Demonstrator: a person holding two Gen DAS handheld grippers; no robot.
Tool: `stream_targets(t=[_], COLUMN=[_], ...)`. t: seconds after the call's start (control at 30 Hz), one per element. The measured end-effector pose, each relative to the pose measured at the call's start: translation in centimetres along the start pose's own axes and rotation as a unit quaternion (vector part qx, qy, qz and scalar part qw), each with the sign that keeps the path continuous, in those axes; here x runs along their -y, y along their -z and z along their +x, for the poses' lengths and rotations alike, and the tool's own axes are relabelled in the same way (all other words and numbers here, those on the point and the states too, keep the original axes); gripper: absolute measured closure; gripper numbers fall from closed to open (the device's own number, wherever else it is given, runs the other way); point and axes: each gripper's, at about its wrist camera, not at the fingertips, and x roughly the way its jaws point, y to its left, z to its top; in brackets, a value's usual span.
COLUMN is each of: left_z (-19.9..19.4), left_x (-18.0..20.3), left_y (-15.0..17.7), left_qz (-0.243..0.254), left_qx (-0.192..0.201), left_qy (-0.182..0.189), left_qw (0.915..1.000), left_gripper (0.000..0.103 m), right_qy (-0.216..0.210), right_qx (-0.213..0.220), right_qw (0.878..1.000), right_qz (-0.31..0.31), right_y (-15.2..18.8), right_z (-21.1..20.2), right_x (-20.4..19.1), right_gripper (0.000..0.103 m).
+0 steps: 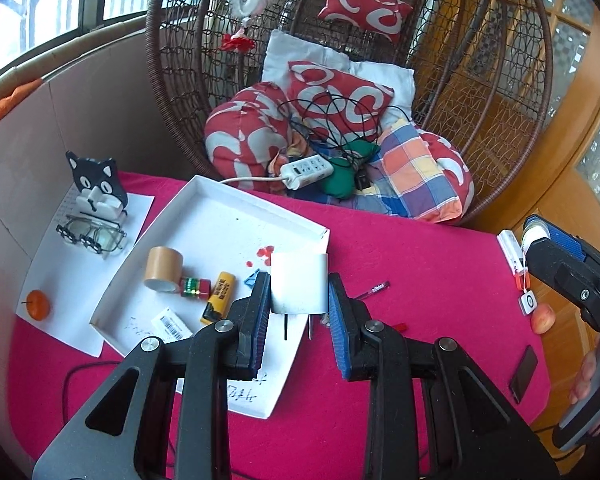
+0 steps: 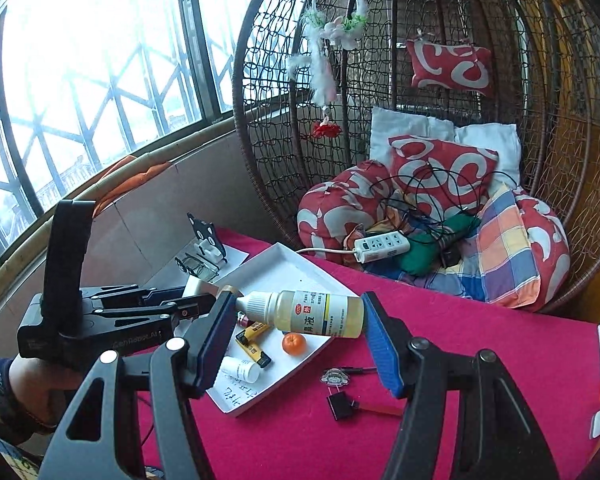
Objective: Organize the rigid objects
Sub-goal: 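Carry plug and dropper bottle over the white tray and open both tools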
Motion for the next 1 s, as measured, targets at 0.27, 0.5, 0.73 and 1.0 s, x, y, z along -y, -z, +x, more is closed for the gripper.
stream_targets(t=[0.27, 0.5, 0.73, 1.0], left_z=[0.4, 1.3, 5.0, 11.1], left_x=[-3.6, -8.3, -12.6, -12.2], left_y=[0.4, -0.1, -1.5, -1.2], left_qz=[-0.018, -0.038, -0.027, 0.011], left_qx=[-0.012, -0.025, -0.063, -0.126], left_qy=[-0.008, -0.022, -0.035, -0.038], left_qw=[0.9997, 0.9987, 0.9970, 0.9912], left_gripper=[0.076, 0.076, 0.076, 0.076], right_qy=[-0.012, -0.019, -0.012, 0.009], right_qx=[-0.032, -0.071, -0.117, -0.177], right_qw=[0.999, 0.997, 0.993, 0.984], right_qz=[-0.003, 0.004, 0.017, 0.003], right_y=[0.2, 0.6, 1.2, 3.6], right_z=[3.3, 8.1, 14.4, 20.7], right_x=[-2.1, -3.0, -3.1, -4.6], right_gripper=[0.040, 0.040, 0.040, 0.040])
